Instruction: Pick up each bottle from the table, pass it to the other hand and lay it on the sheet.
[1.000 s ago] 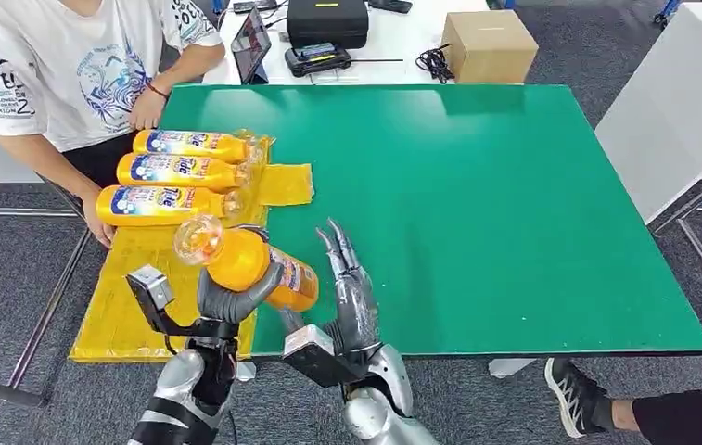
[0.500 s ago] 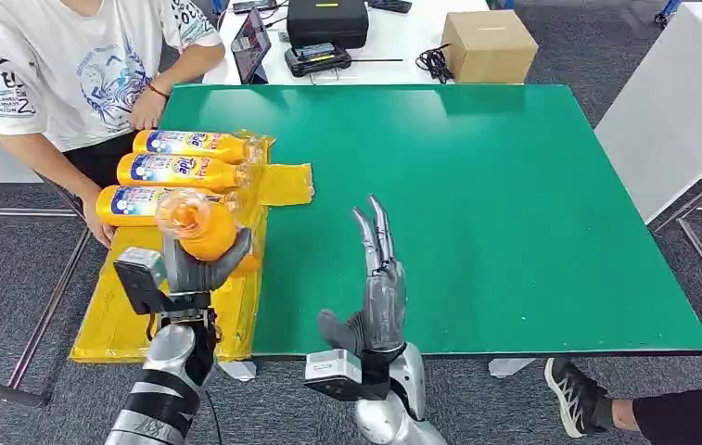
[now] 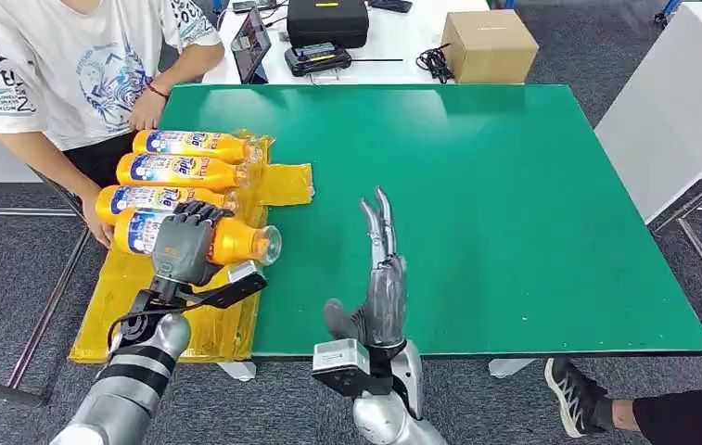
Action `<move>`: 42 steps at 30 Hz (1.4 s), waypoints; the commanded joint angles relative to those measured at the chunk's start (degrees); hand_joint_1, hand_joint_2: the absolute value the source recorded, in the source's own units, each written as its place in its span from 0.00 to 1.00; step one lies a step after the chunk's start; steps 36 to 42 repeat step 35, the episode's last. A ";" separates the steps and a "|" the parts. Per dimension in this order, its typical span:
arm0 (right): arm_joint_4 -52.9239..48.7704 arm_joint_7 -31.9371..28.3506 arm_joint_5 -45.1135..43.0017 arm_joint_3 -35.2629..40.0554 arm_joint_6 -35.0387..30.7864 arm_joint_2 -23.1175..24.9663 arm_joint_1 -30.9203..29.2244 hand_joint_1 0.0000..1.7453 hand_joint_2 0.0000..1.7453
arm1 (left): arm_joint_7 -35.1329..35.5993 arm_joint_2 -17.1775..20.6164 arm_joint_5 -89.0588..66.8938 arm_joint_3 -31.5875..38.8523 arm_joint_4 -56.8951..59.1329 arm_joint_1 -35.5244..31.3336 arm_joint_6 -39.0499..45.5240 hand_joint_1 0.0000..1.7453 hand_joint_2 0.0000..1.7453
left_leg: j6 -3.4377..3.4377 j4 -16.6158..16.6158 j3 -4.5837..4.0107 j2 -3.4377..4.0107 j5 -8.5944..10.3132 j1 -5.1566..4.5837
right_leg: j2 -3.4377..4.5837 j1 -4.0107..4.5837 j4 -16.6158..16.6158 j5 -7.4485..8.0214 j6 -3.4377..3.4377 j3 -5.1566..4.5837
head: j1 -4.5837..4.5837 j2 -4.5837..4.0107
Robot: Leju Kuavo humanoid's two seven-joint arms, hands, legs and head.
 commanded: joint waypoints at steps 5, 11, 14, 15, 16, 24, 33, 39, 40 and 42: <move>-0.28 0.62 -0.43 0.89 0.84 -1.89 -0.57 0.00 0.00 | 1.74 1.71 0.47 0.11 9.50 -4.57 -1.88 1.00 1.00 | -0.09 0.02 0.27 0.04 -0.12 0.09 | 0.01 0.11 -0.03 -0.09 -0.12 0.28 | 0.00 0.00; -0.28 1.05 -0.01 0.75 2.10 -1.90 -0.28 0.00 0.00 | 3.18 2.82 3.58 -0.90 12.20 -5.56 -6.61 1.00 1.00 | -0.07 -0.01 0.24 0.04 -0.09 0.07 | 0.01 0.09 -0.05 -0.07 -0.10 0.25 | 0.00 0.00; 0.15 1.52 -0.34 0.70 3.88 -1.79 -0.33 0.00 0.00 | 6.07 5.10 0.70 -3.30 16.46 -7.12 -9.67 1.00 1.00 | -0.07 -0.02 0.22 0.04 -0.08 0.08 | 0.02 0.09 -0.05 -0.06 -0.09 0.22 | 0.00 0.00; 0.30 1.52 -0.35 0.55 3.97 -1.70 -0.32 0.00 0.00 | 5.94 5.49 0.78 -3.27 17.00 -7.29 -9.58 1.00 1.00 | -0.08 -0.02 0.29 0.06 -0.11 0.09 | 0.03 0.11 -0.06 -0.08 -0.11 0.29 | 0.00 0.00; 0.35 1.48 -0.34 0.47 4.05 -1.64 -0.29 0.00 0.00 | 5.64 5.65 0.97 -3.20 17.48 -7.45 -9.33 1.00 1.00 | -0.06 -0.05 0.21 0.07 -0.06 0.04 | 0.05 0.05 -0.06 -0.04 -0.08 0.19 | 0.00 0.00; 0.76 1.52 -0.84 0.55 6.05 -1.58 0.18 0.00 0.00 | 9.39 8.92 -1.58 -4.60 23.72 -8.82 -16.92 1.00 1.00 | -0.09 -0.03 0.37 0.12 -0.14 0.10 | 0.11 0.11 -0.05 -0.10 -0.14 0.34 | 0.00 0.00; 1.98 0.96 -1.25 0.30 7.70 -1.30 0.52 0.00 0.00 | 9.32 9.10 -1.75 -3.92 25.06 -8.80 -20.17 1.00 1.00 | -0.06 -0.08 0.32 0.16 -0.05 0.03 | 0.11 0.04 -0.06 -0.02 -0.08 0.24 | 0.00 0.00; 2.36 0.91 -1.24 0.35 7.90 -1.18 0.54 0.00 0.00 | 8.06 8.62 0.21 -2.63 24.73 -8.33 -21.78 1.00 1.00 | -0.07 -0.10 0.43 0.20 -0.07 0.04 | 0.15 0.05 -0.08 -0.03 -0.09 0.36 | 0.02 0.00; 2.36 0.91 -1.24 0.35 7.90 -1.18 0.54 0.00 0.00 | 8.06 8.62 0.21 -2.63 24.73 -8.33 -21.78 1.00 1.00 | -0.07 -0.10 0.43 0.20 -0.07 0.04 | 0.15 0.05 -0.08 -0.03 -0.09 0.36 | 0.02 0.00; 2.36 0.91 -1.24 0.35 7.90 -1.18 0.54 0.00 0.00 | 8.06 8.62 0.21 -2.63 24.73 -8.33 -21.78 1.00 1.00 | -0.07 -0.10 0.43 0.20 -0.07 0.04 | 0.15 0.05 -0.08 -0.03 -0.09 0.36 | 0.02 0.00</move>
